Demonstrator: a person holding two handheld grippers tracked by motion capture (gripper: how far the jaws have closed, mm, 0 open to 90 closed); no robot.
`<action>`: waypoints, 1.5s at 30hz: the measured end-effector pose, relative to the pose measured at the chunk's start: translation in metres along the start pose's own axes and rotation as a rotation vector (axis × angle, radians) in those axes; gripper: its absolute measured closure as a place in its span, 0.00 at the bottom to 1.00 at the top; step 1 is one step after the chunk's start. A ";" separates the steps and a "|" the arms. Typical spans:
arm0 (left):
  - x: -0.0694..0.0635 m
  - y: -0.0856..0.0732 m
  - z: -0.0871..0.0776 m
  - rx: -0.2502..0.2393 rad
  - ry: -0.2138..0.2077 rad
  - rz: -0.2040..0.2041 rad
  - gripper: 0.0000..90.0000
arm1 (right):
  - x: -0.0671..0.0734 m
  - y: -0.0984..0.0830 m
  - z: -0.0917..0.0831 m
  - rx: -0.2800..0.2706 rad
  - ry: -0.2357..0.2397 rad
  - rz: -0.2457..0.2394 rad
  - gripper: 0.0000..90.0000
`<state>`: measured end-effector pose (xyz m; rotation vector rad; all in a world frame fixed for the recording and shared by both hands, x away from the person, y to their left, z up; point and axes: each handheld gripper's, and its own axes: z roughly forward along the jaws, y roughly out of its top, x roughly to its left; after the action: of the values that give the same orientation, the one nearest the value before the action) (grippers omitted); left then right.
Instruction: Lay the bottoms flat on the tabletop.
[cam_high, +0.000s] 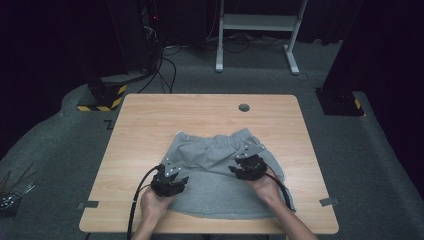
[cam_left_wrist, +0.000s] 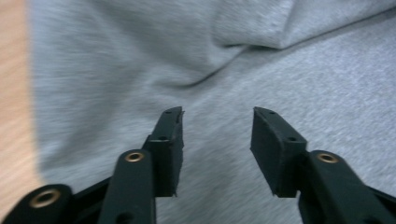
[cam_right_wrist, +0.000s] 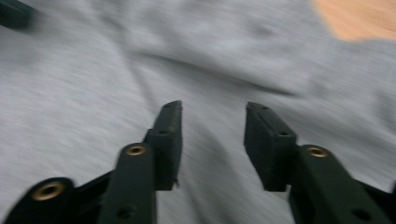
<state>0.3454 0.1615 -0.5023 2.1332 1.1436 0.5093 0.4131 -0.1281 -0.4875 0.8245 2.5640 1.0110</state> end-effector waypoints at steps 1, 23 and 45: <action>-0.001 -0.001 0.003 0.010 -0.003 -0.004 0.59 | 0.005 0.002 0.003 -0.003 0.018 -0.005 0.60; 0.019 0.002 -0.010 -0.029 0.035 -0.105 0.58 | 0.098 0.010 0.027 0.051 0.242 -0.325 1.00; 0.036 -0.006 0.003 0.023 0.100 -0.164 0.55 | 0.106 0.009 0.017 0.031 0.328 -0.342 0.84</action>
<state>0.3635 0.1934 -0.5078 2.0312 1.3728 0.5342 0.3391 -0.0507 -0.4973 0.2210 2.8616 1.0687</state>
